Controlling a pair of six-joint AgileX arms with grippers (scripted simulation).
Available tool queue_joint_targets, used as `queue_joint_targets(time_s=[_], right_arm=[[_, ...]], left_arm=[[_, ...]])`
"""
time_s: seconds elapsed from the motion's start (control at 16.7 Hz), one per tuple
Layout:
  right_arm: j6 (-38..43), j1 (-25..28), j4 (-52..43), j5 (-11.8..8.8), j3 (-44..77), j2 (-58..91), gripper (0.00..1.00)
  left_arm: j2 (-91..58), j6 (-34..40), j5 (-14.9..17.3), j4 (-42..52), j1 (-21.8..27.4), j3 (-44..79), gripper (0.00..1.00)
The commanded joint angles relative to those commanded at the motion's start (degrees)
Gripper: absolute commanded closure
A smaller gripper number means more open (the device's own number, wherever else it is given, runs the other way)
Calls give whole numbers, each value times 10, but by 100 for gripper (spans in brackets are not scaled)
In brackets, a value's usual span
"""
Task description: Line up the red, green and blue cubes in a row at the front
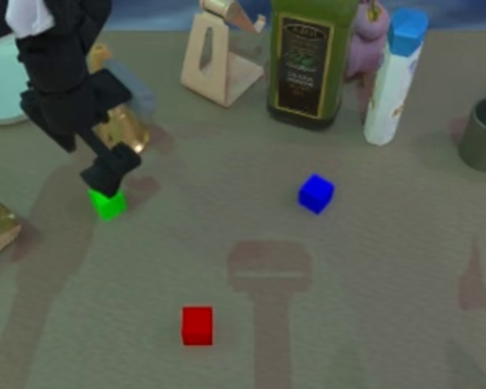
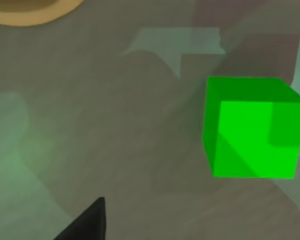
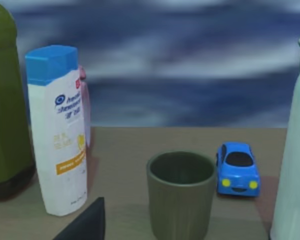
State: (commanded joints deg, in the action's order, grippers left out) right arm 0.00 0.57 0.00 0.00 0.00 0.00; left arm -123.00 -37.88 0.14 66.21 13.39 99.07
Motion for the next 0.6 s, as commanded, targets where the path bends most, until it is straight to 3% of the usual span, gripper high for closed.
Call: queue_joint_targets(time_s=[0.36, 0.6], right_arm=[[0, 0, 0, 0, 0, 0, 0], [0, 0, 0, 0, 0, 0, 0]], left_arm=[[-40, 0, 0, -126, 1, -81, 0], [-49, -1, 0, -147, 1, -96, 0]])
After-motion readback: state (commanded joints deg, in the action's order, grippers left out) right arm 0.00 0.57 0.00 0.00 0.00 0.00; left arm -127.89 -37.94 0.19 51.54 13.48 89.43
